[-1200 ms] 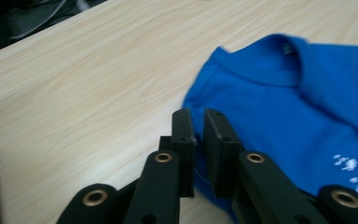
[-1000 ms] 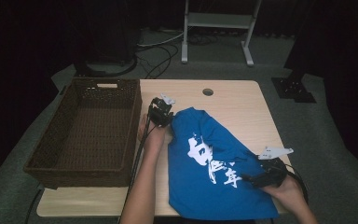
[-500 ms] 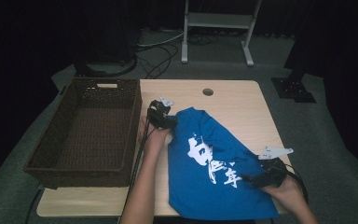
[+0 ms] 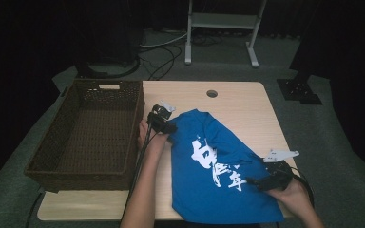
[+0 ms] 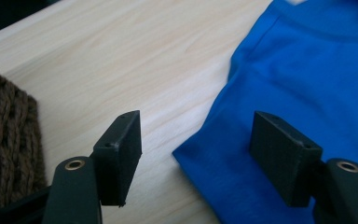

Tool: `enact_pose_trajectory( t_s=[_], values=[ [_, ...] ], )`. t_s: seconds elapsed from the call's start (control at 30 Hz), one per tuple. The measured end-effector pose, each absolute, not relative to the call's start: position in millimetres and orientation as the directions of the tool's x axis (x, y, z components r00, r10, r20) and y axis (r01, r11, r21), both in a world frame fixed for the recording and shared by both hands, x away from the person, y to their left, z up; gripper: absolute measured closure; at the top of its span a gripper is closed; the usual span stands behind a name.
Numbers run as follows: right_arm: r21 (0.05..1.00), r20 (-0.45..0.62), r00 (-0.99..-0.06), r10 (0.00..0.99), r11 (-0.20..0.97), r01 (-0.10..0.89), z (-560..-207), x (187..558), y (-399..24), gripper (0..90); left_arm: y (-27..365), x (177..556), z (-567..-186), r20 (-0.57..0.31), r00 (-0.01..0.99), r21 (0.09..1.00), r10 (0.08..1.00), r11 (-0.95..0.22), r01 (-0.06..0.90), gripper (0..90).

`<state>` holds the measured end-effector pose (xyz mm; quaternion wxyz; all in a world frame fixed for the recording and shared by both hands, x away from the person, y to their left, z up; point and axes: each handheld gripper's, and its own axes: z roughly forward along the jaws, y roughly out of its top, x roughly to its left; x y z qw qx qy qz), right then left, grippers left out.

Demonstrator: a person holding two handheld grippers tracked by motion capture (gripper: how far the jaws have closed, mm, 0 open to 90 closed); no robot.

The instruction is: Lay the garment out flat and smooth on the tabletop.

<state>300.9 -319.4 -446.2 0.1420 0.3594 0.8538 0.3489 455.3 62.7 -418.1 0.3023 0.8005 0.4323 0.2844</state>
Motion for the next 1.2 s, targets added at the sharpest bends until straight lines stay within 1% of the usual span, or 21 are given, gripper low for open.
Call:
enact_pose_trajectory(
  t_s=[0.07, 0.2, 0.27, 0.33, 0.37, 0.43, 0.47, 0.53, 0.6, 0.7, 0.87, 1.1, 1.2],
  values=[
    [0.698, 0.008, -0.701, 0.713, 0.498, 0.515, -446.2, 300.9, -319.4, 2.5, 62.1, 451.9, -411.8, 0.175, 0.477, 0.757, 0.861, -0.427, 0.495, 32.7],
    [0.698, 0.01, -0.7, 0.714, 0.496, 0.516, -446.2, 300.8, -319.3, 2.5, 61.5, 444.6, -398.5, 0.062, 0.532, 0.811, 0.845, -0.353, 0.466, 28.9],
    [0.698, 0.008, -0.701, 0.713, 0.498, 0.515, -446.2, 300.8, -319.4, 2.5, 60.2, 441.0, -394.0, 0.024, 0.563, 0.823, 0.826, -0.336, 0.458, 24.7],
    [0.698, 0.01, -0.7, 0.714, 0.496, 0.516, -446.2, 300.8, -319.2, 2.5, 58.6, 438.5, -392.4, -0.006, 0.59, 0.82, 0.807, -0.334, 0.466, 18.8],
    [0.698, 0.008, -0.701, 0.713, 0.498, 0.515, -446.2, 300.8, -319.4, 2.5, 57.8, 437.7, -392.6, -0.023, 0.605, 0.817, 0.796, -0.333, 0.47, 18.0],
    [0.698, 0.01, -0.7, 0.714, 0.496, 0.516, -446.2, 300.8, -319.2, 2.5, 55.6, 436.6, -394.5, -0.058, 0.632, 0.808, 0.773, -0.336, 0.484, 10.7],
    [0.698, 0.01, -0.7, 0.714, 0.496, 0.516, -446.2, 300.7, -319.2, 2.5, 53.9, 435.4, -396.0, -0.069, 0.644, 0.807, 0.761, -0.337, 0.485, 9.5],
    [0.698, 0.009, -0.701, 0.713, 0.498, 0.515, -446.2, 300.8, -319.3, 2.5, 50.0, 432.2, -398.9, -0.059, 0.658, 0.803, 0.751, -0.356, 0.479, 4.2],
    [0.698, 0.009, -0.701, 0.713, 0.498, 0.515, -446.2, 300.8, -319.4, 2.6, 46.9, 428.0, -401.8, -0.063, 0.67, 0.804, 0.74, -0.36, 0.473, 2.1],
    [0.698, 0.009, -0.701, 0.713, 0.497, 0.515, -446.2, 300.8, -319.4, 2.5, 42.7, 422.7, -407.1, -0.088, 0.694, 0.8, 0.715, -0.364, 0.476, 1.7],
    [0.698, 0.01, -0.7, 0.714, 0.496, 0.516, -446.3, 300.7, -319.2, 2.5, 33.6, 412.1, -416.4, -0.085, 0.722, 0.78, 0.686, -0.405, 0.477, 1.6],
    [0.698, 0.009, -0.7, 0.714, 0.497, 0.515, -446.3, 300.7, -319.3, 2.5, 31.0, 402.3, -430.6, -0.067, 0.744, 0.757, 0.664, -0.452, 0.471, 1.5],
    [0.698, 0.009, -0.7, 0.714, 0.497, 0.515, -446.2, 300.8, -319.3, 2.5, 27.8, 395.8, -434.0, -0.029, 0.758, 0.753, 0.651, -0.484, 0.445, 1.5]
  ],
)
